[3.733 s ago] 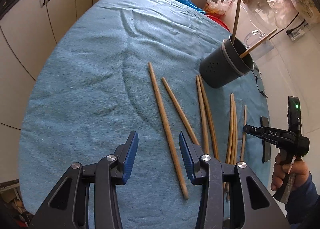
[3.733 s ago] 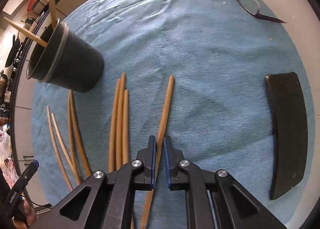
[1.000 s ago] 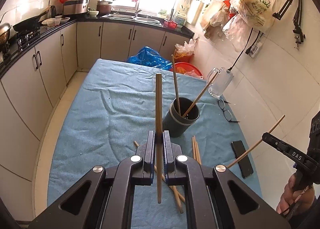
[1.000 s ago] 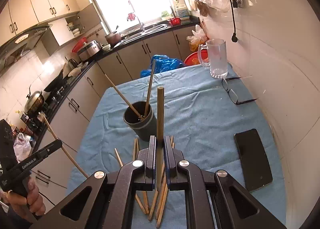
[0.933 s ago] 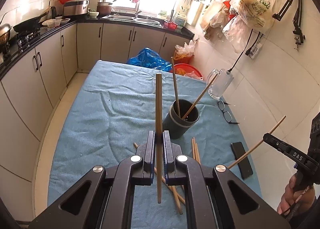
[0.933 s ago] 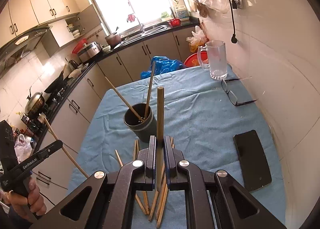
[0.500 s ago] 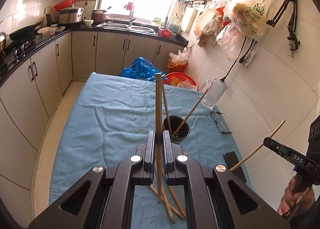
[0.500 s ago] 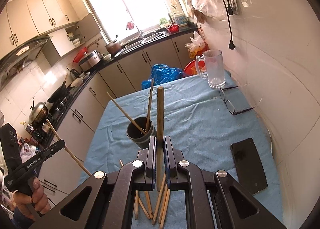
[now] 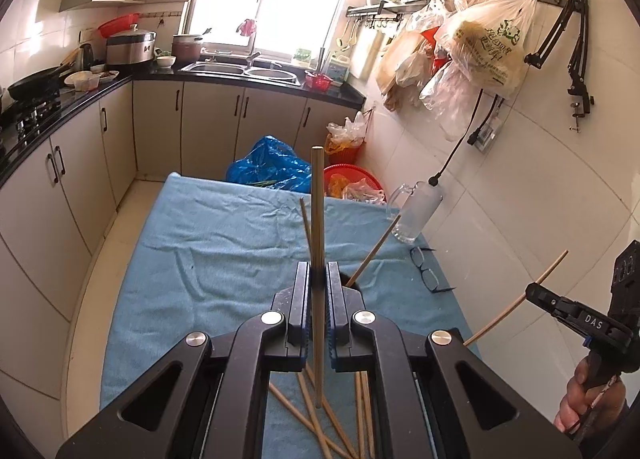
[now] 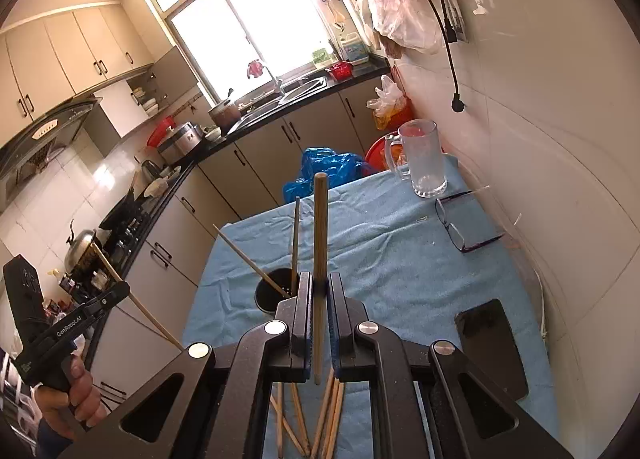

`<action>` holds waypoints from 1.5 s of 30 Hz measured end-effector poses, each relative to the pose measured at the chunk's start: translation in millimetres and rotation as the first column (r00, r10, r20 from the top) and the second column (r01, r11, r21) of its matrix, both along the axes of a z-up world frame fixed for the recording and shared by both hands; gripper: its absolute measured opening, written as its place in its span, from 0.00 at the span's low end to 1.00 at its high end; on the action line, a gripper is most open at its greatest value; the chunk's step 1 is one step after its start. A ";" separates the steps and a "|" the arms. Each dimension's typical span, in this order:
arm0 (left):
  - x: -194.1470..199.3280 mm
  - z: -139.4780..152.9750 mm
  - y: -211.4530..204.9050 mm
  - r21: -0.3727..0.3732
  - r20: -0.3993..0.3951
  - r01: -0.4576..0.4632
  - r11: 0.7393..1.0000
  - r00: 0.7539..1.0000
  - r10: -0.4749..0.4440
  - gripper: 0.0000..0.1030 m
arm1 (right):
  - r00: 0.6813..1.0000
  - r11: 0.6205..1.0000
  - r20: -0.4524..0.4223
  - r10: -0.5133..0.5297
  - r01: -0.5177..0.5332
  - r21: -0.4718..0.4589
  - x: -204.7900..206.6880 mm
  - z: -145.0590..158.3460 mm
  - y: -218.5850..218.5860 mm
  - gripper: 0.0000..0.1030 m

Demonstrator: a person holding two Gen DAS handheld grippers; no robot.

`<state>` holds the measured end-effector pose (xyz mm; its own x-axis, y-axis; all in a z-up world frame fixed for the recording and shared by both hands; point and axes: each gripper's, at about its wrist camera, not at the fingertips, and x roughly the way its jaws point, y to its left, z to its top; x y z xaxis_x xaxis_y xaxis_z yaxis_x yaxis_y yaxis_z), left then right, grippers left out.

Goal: Organize utensils
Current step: 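Lift both chopsticks upright and carry them above the black holder, then lower both held chopsticks into the black holder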

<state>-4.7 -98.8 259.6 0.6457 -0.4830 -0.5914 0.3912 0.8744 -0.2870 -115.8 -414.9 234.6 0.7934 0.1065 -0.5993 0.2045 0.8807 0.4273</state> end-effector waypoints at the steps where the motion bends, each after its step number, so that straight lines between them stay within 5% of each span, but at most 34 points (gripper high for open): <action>1: 1.9 2.3 -1.6 -0.004 0.002 0.001 1.000 1.000 -0.001 0.06 | 1.000 1.000 0.001 0.001 -0.001 0.000 1.7 1.1 -1.3 0.07; 24: 69.2 45.0 -43.7 -0.044 0.069 -0.043 0.998 0.997 0.046 0.06 | 0.998 0.998 0.039 0.055 -0.056 0.030 88.1 29.1 -7.7 0.07; 33: 98.0 18.1 -61.4 -0.027 0.046 -0.090 0.996 0.995 0.091 0.06 | 0.997 0.996 0.023 0.077 -0.078 0.032 132.5 19.3 3.7 0.07; 45: 116.2 -55.3 -69.8 0.000 -0.074 -0.128 0.992 0.989 0.127 0.06 | 0.988 0.993 -0.102 0.114 -0.110 0.046 169.2 -46.2 15.3 0.07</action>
